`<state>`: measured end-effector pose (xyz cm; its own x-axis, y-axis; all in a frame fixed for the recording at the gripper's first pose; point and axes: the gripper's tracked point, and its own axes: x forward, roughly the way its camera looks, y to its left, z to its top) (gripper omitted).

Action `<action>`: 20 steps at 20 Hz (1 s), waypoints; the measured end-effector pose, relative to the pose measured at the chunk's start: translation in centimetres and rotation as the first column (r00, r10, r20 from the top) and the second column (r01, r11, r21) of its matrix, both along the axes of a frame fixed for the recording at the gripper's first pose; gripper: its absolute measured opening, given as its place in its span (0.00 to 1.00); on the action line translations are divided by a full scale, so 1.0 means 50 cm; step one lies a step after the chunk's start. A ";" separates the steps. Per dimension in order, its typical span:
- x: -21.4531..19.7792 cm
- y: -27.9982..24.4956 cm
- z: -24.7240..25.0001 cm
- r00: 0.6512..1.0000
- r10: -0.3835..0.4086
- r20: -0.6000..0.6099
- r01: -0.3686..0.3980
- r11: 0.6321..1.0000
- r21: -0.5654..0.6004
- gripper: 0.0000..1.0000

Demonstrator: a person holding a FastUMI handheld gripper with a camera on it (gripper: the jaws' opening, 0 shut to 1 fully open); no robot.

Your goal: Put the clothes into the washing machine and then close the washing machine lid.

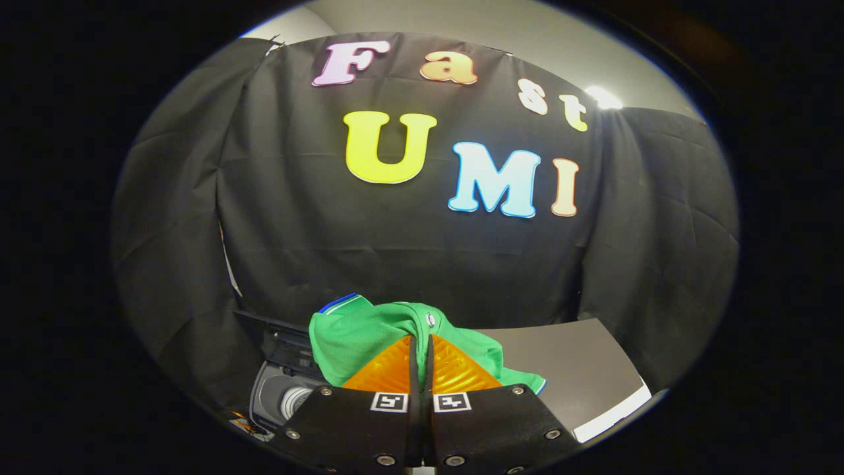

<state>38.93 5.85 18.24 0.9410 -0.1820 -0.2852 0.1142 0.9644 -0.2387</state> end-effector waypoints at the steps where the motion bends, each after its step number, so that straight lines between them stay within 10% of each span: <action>1: -0.004 0.016 -0.006 1.000 0.009 -0.004 -0.009 1.000 -0.001 0.00; 20: 0.016 0.280 -0.139 0.986 0.139 -0.093 -0.137 0.990 0.029 0.00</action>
<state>39.72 19.87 11.28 0.9252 -0.0446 -0.3769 -0.0429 0.9744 -0.2206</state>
